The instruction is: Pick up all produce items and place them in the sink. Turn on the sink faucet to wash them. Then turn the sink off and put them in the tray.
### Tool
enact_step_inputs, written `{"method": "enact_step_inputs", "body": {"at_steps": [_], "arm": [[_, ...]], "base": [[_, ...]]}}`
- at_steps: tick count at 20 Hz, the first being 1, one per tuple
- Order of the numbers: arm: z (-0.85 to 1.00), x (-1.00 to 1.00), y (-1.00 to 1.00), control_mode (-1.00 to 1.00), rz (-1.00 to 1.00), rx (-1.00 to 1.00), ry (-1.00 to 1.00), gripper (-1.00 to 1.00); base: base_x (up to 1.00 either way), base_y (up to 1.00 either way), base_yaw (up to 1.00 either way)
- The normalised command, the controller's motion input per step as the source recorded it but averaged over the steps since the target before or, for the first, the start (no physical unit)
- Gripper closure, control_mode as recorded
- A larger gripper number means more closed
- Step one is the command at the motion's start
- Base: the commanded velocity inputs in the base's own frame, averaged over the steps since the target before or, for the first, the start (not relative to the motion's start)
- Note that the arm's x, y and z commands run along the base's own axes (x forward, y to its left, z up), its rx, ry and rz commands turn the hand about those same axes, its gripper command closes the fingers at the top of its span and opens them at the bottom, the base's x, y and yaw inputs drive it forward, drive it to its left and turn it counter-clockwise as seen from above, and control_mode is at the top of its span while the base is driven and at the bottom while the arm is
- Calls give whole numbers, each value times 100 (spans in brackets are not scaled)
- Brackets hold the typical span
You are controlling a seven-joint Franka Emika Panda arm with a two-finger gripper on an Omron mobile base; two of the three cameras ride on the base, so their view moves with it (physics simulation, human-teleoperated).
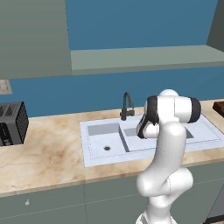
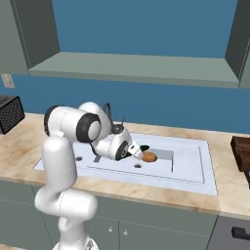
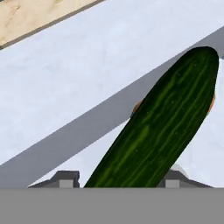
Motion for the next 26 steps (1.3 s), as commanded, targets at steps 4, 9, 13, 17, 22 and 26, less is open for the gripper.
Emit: {"method": "enact_step_inputs", "body": {"at_steps": [4, 9, 13, 17, 22, 26], "arm": [[72, -1, -9, -100, -8, 0, 0, 100], [79, 0, -18, -100, -10, 1, 3, 100], [62, 0, -28, -100, -13, 0, 10, 100], [30, 0, -41, -100, -15, 0, 6, 100], [10, 0, -54, -100, -16, 0, 3, 100], [0, 0, -64, -100, -16, 0, 1, 100]], "base": [[0, 0, 0], [0, 0, 0], [0, 0, 0], [0, 0, 0], [0, 0, 0], [0, 0, 0]]}}
